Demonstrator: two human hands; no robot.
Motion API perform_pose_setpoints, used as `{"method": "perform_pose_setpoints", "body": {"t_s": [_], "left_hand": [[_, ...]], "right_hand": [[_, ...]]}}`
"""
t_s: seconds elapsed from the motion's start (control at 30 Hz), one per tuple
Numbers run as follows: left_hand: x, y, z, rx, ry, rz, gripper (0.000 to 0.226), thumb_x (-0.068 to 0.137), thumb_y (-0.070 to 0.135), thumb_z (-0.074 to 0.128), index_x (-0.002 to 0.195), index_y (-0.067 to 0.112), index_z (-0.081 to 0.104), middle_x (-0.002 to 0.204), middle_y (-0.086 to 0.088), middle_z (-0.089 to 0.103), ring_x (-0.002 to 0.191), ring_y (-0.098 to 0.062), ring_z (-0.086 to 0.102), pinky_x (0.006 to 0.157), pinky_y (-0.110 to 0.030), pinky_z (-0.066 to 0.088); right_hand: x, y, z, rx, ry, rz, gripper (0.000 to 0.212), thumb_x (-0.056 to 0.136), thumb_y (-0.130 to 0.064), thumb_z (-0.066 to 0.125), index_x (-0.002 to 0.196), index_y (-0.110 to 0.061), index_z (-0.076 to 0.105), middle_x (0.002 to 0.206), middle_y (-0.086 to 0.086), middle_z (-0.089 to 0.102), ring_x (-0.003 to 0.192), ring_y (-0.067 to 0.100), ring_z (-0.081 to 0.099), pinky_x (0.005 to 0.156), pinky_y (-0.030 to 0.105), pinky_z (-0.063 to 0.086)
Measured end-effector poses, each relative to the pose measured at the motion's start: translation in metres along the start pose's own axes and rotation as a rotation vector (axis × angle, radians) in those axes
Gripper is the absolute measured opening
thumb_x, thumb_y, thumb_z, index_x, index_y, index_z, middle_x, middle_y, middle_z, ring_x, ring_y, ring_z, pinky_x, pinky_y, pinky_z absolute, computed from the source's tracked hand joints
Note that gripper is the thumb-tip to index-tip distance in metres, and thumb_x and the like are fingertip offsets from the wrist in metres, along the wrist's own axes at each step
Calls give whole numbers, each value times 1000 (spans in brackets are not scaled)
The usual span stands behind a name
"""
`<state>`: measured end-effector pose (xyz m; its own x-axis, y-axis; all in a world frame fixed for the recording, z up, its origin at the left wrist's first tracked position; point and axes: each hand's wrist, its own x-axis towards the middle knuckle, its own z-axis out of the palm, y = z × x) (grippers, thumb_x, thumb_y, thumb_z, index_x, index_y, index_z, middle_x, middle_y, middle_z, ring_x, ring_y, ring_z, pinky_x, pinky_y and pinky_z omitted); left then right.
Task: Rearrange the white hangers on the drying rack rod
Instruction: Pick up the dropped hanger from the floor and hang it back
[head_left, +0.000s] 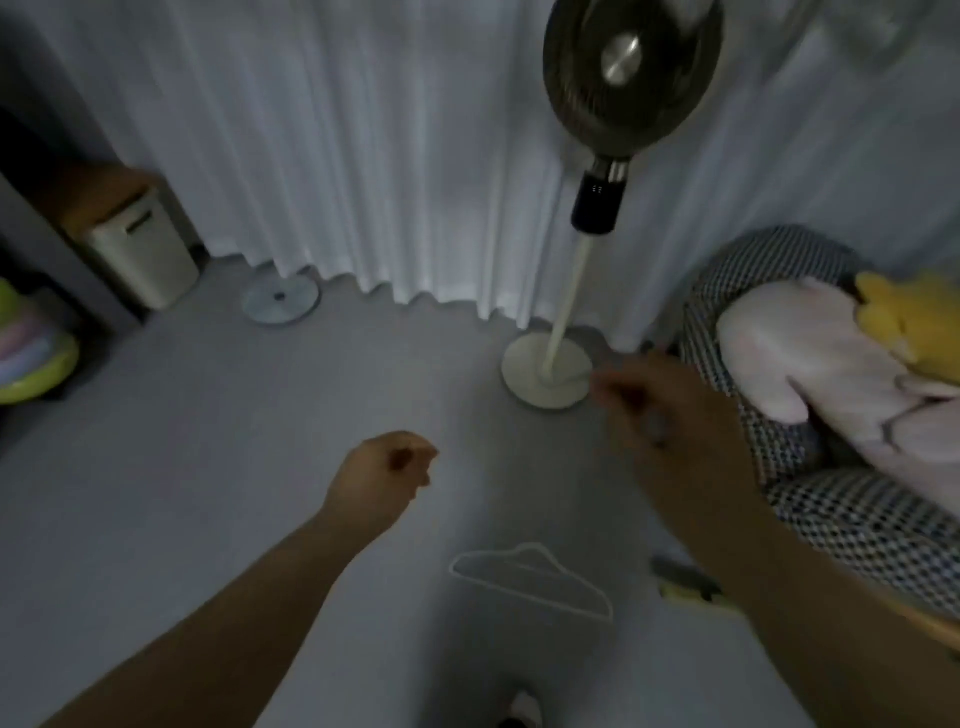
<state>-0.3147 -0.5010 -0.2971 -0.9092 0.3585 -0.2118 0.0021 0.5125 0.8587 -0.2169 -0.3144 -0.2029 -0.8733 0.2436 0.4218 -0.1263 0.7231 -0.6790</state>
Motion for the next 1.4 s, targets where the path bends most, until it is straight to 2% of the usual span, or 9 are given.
{"method": "perform_pose_setpoints", "body": {"t_s": [0.07,0.13,0.3,0.43,0.67,0.83,0.97,1.2,1.4], "left_hand": [[1,-45,22,53,-48,-46,25,90,11,50,71,24,60,60,9,58,49,-1,51,43,-5,39],[6,-93,48,113,-108,-87,29,90,12,51,67,29,55,60,10,58,53,-2,52,47,-10,39],[40,-228,126,260,-183,-200,31,90,13,50,67,35,53,65,12,59,61,-7,55,59,-16,42],[85,-337,207,441,-276,-258,20,92,19,46,98,27,63,97,7,65,85,-8,59,70,-15,38],[157,-484,325,608,-368,-235,35,98,21,32,129,16,45,139,-3,42,124,-15,45,98,-20,34],[199,-533,372,787,-479,-148,58,95,24,36,146,16,8,156,-7,4,141,-23,19,110,-30,28],[212,-545,382,892,-491,-148,62,94,25,38,146,16,5,156,-5,3,142,-20,16,110,-30,29],[211,-546,397,940,-296,-97,42,90,21,45,132,14,41,132,-10,44,121,-27,42,91,-32,43],[210,-539,380,728,-251,-184,25,88,24,52,109,12,52,119,-9,46,112,-25,47,84,-32,40]], "right_hand": [[-28,46,43,-52,-180,196,24,84,-9,59,74,-31,60,66,-11,56,62,1,52,65,12,36],[-56,106,90,-121,-348,380,15,86,-6,56,95,-9,68,92,11,67,87,23,61,79,22,39],[-138,262,193,-256,-563,620,23,92,-13,47,109,-8,61,112,11,63,104,23,55,85,19,34],[-201,380,258,-321,-617,779,27,93,-14,43,115,-12,58,119,8,60,111,20,54,88,21,34],[-283,539,326,-536,-954,812,51,96,-9,28,144,-19,13,153,5,17,139,18,23,112,27,21],[-289,616,349,-702,-882,758,58,94,-3,25,145,-11,-2,156,8,-1,142,20,10,115,30,16],[-290,648,356,-791,-841,755,48,95,-9,29,141,-14,18,150,5,22,135,22,28,108,31,27],[-298,657,362,-764,-821,732,31,96,-18,34,125,-13,43,132,5,47,119,15,45,92,24,33],[-281,638,338,-594,-731,791,26,96,-14,38,118,-6,47,125,13,53,112,22,53,88,26,38]]}}
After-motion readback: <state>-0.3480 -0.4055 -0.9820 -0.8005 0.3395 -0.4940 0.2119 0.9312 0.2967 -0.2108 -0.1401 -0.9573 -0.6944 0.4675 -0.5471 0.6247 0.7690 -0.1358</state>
